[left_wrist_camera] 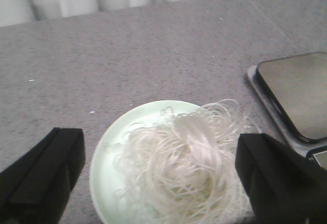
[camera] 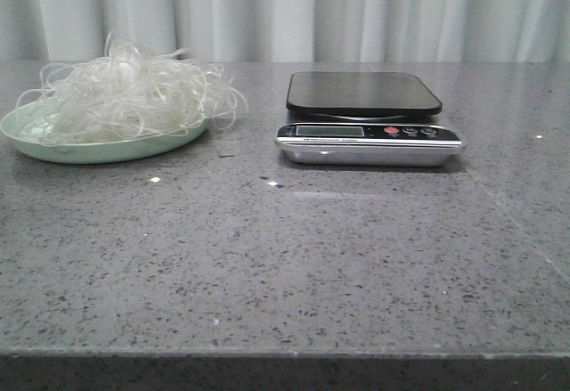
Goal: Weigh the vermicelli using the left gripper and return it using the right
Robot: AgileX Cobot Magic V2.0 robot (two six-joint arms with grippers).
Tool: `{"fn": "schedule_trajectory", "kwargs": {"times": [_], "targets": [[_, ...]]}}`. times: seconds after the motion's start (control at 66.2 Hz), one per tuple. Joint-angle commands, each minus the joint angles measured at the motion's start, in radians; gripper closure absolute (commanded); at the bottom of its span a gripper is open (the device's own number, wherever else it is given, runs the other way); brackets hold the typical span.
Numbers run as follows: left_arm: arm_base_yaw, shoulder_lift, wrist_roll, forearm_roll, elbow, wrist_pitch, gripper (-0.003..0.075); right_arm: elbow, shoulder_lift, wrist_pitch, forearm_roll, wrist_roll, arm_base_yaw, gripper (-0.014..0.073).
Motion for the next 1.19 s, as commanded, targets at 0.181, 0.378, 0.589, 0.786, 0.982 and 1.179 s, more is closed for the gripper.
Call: {"fn": "schedule_trajectory", "kwargs": {"times": [0.181, 0.378, 0.589, 0.786, 0.982, 1.179], "targets": [[-0.047, 0.293, -0.011, -0.022, -0.228, 0.091, 0.0074, -0.006, -0.016, -0.082, 0.001, -0.009, -0.001, 0.0405], [-0.047, 0.402, -0.011, -0.075, -0.272, 0.138, 0.0074, -0.006, -0.016, -0.082, 0.001, -0.009, -0.001, 0.0405], [-0.047, 0.487, -0.011, -0.077, -0.291, 0.212, 0.0086, -0.006, -0.016, -0.082, 0.001, -0.009, -0.001, 0.0405], [-0.047, 0.515, -0.011, -0.068, -0.314, 0.287, 0.0398, -0.006, -0.016, -0.082, 0.001, -0.009, -0.001, 0.0405], [-0.047, 0.497, -0.008, -0.066, -0.392, 0.335, 0.0559, -0.006, -0.016, -0.082, 0.001, -0.009, -0.001, 0.0405], [-0.095, 0.480, -0.008, -0.080, -0.621, 0.403, 0.0592, -0.006, -0.016, -0.082, 0.001, -0.009, -0.001, 0.0405]]}}
